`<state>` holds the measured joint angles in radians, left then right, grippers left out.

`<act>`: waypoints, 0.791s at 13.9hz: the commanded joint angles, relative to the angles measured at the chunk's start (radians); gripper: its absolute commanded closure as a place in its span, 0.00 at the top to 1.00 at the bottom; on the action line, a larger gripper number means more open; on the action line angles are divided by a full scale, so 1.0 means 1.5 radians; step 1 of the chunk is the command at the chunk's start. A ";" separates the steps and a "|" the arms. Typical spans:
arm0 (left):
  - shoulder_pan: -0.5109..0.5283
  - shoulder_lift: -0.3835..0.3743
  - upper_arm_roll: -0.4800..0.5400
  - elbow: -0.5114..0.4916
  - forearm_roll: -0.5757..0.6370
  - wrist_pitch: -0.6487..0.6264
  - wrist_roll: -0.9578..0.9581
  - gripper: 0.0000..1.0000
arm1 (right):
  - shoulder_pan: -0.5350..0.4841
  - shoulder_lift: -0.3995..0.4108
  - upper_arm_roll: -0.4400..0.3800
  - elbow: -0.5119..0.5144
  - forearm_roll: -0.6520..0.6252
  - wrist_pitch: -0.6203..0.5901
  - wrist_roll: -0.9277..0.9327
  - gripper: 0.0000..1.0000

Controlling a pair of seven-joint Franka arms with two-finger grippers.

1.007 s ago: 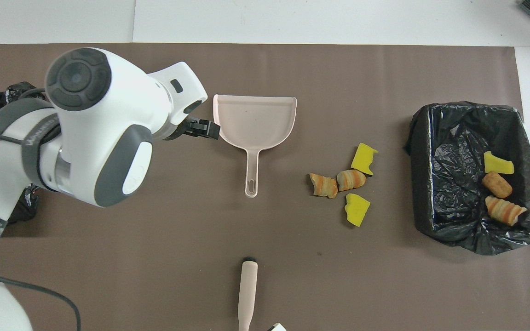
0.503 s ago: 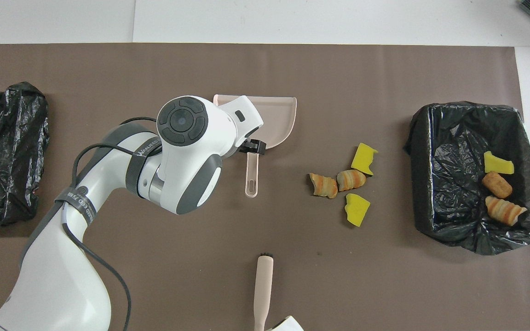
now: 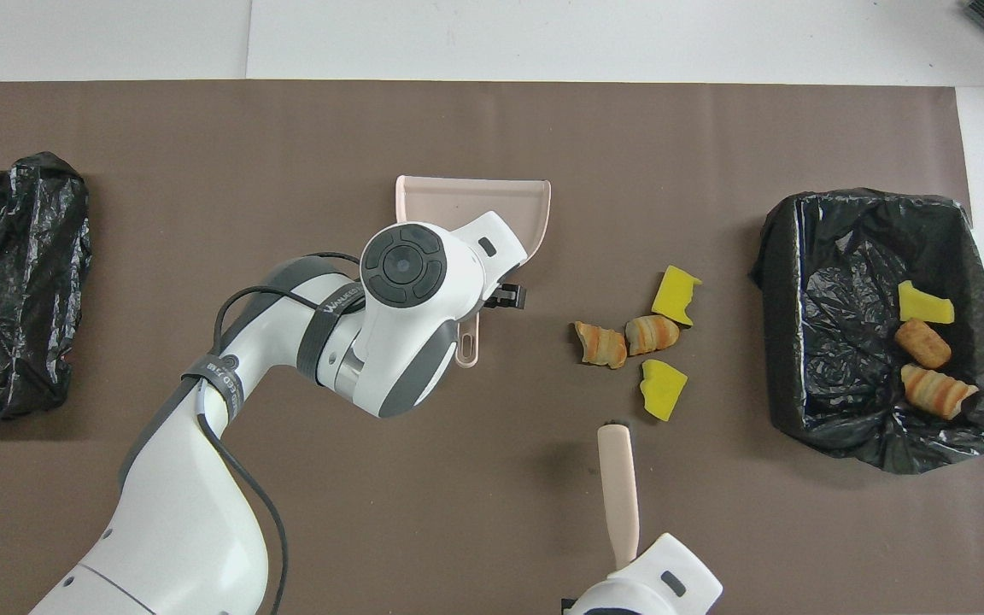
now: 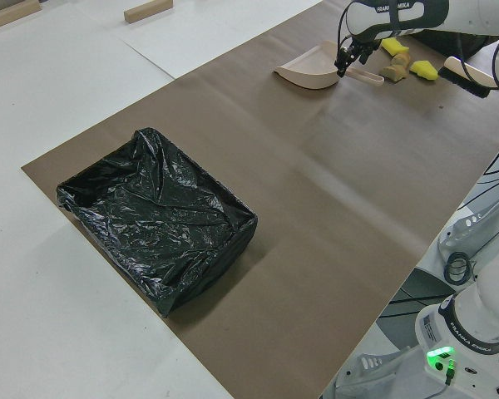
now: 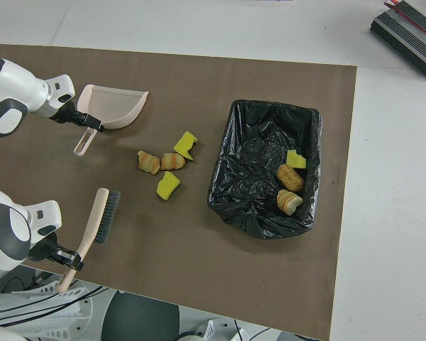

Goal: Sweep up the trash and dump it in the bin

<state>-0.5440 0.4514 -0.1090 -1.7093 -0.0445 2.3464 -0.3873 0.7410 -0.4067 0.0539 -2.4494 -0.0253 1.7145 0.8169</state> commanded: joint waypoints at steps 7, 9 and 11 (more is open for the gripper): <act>0.006 -0.032 0.012 -0.009 0.017 -0.050 -0.002 0.00 | -0.285 0.179 0.007 0.092 -0.271 0.097 -0.299 0.00; 0.007 -0.059 0.013 -0.010 0.082 -0.109 0.048 0.00 | -0.312 0.234 0.008 0.123 -0.285 0.122 -0.299 0.00; 0.029 -0.083 0.015 -0.010 0.084 -0.165 0.178 0.00 | -0.313 0.257 0.009 0.124 -0.282 0.152 -0.298 0.00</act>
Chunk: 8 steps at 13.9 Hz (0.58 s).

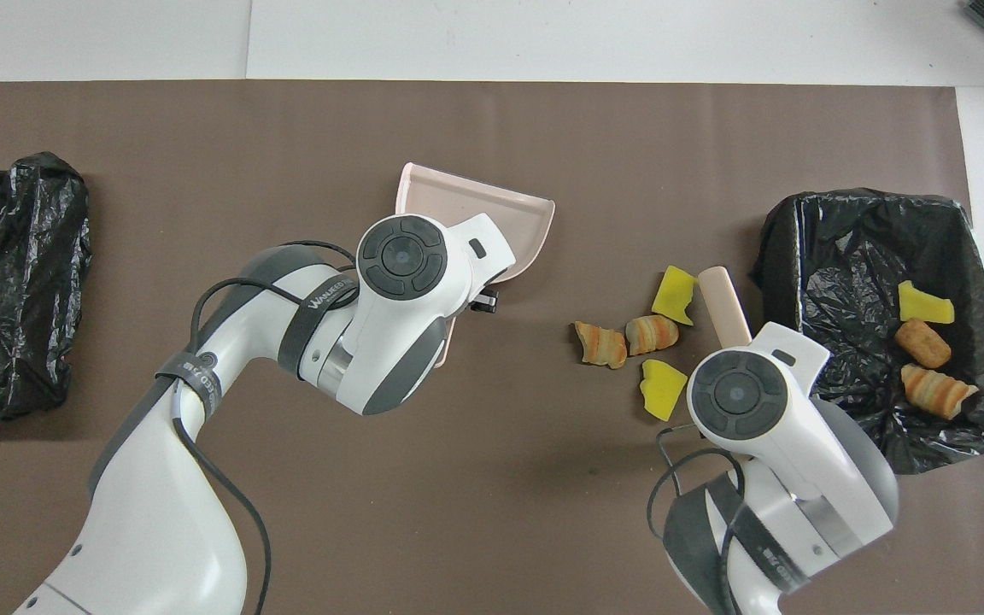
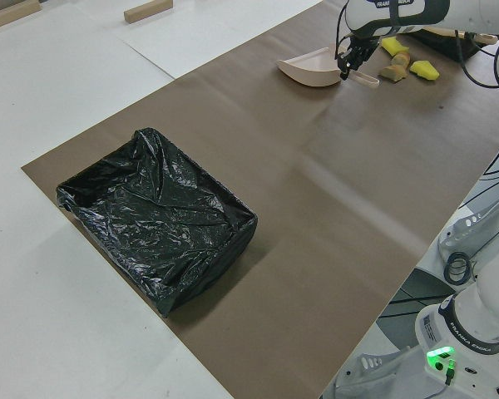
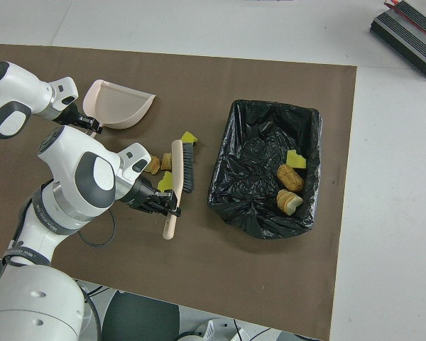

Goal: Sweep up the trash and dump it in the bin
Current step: 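Sweep the remaining bread and sponge into the dustpan with the right gripper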

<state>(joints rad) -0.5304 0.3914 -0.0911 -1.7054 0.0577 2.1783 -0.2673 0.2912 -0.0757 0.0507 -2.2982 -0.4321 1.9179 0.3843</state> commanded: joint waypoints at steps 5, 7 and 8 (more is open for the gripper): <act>0.057 -0.086 0.005 -0.023 0.031 -0.185 0.556 0.00 | 0.011 0.044 0.013 0.020 0.173 0.015 -0.055 0.00; 0.055 -0.118 0.005 -0.063 0.046 -0.201 0.623 0.00 | 0.029 0.043 0.014 0.022 0.231 0.012 -0.069 0.00; 0.051 -0.127 0.005 -0.084 0.056 -0.195 0.631 0.00 | 0.032 0.043 0.014 0.022 0.254 0.012 -0.068 0.00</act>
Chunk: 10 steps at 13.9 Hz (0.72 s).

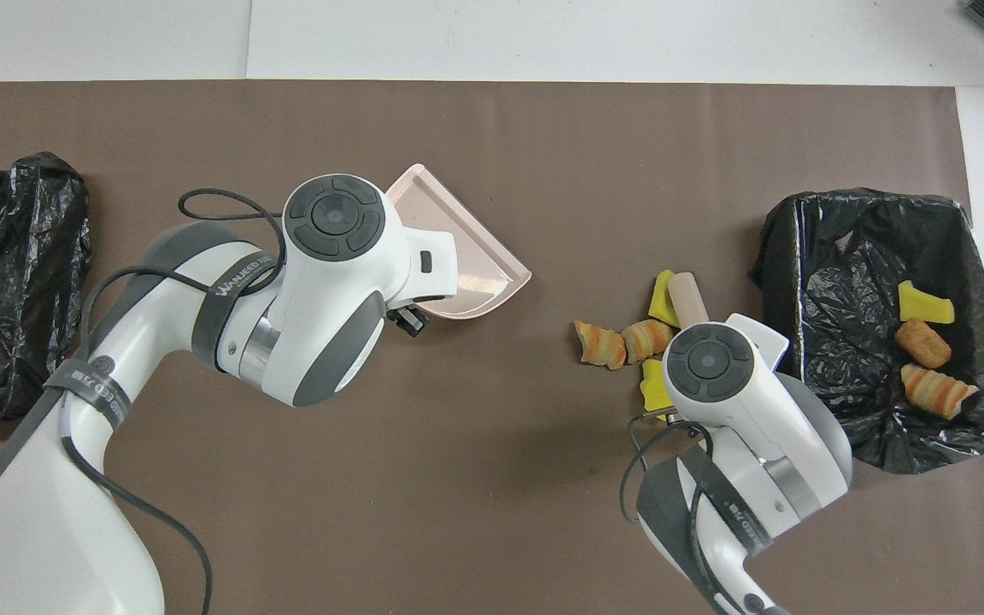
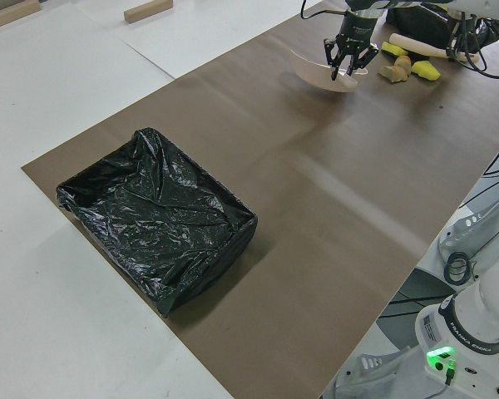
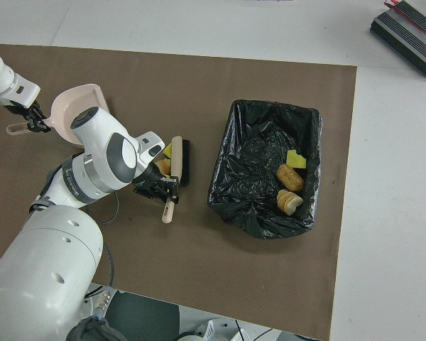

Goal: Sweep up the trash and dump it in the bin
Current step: 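Sweep the remaining bread and sponge into the dustpan with the right gripper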

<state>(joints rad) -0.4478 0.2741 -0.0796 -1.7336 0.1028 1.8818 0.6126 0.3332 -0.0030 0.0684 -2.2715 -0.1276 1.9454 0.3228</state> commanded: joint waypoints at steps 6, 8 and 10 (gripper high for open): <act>-0.047 -0.142 -0.004 -0.215 0.029 0.031 0.088 0.00 | -0.028 -0.057 -0.008 0.031 0.040 -0.090 0.042 0.00; -0.061 -0.166 -0.004 -0.258 0.029 0.051 0.086 0.00 | -0.040 -0.072 -0.008 0.004 0.019 -0.085 0.062 0.00; -0.063 -0.172 -0.004 -0.274 0.029 0.067 0.087 0.00 | -0.057 -0.098 -0.008 -0.044 0.018 -0.044 0.061 0.00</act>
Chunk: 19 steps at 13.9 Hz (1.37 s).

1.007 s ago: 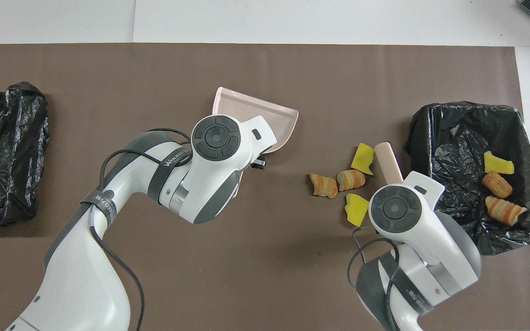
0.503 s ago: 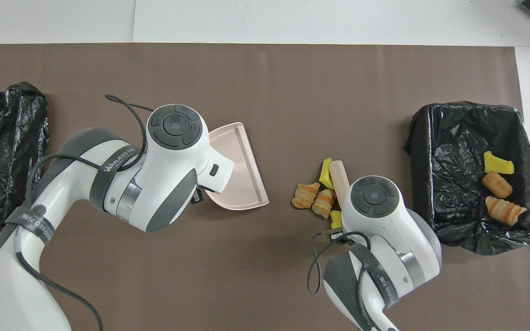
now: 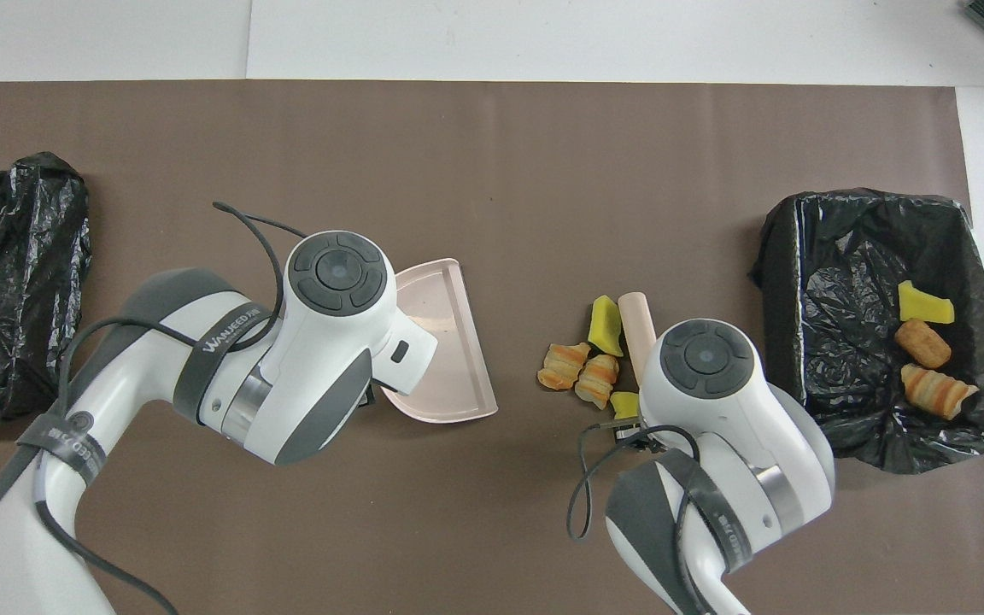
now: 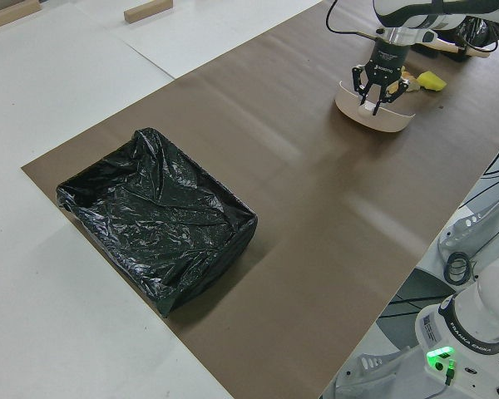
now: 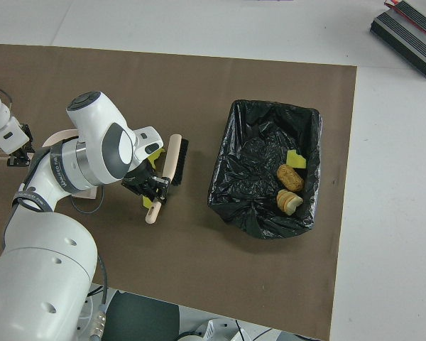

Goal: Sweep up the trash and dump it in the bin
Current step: 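Sweep the remaining bread and sponge into the dustpan with the right gripper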

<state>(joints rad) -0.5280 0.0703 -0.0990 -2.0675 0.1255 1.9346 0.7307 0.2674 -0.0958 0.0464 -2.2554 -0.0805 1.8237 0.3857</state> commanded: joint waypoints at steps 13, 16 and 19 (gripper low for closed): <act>-0.005 -0.022 0.009 -0.081 0.012 0.089 0.006 0.00 | 0.160 0.063 0.017 -0.030 0.296 0.153 -0.075 0.00; -0.007 -0.024 0.009 -0.083 0.012 0.089 0.006 0.00 | 0.196 0.062 0.017 -0.016 0.408 0.154 -0.090 0.00; -0.009 -0.026 0.009 -0.089 0.012 0.096 0.004 0.00 | 0.202 0.054 0.016 0.019 0.443 0.139 -0.081 0.00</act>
<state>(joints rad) -0.5305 0.0545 -0.0914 -2.1648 0.1273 2.0470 0.7372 0.5798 -0.0093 0.0741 -2.2651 0.5474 2.0474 0.2878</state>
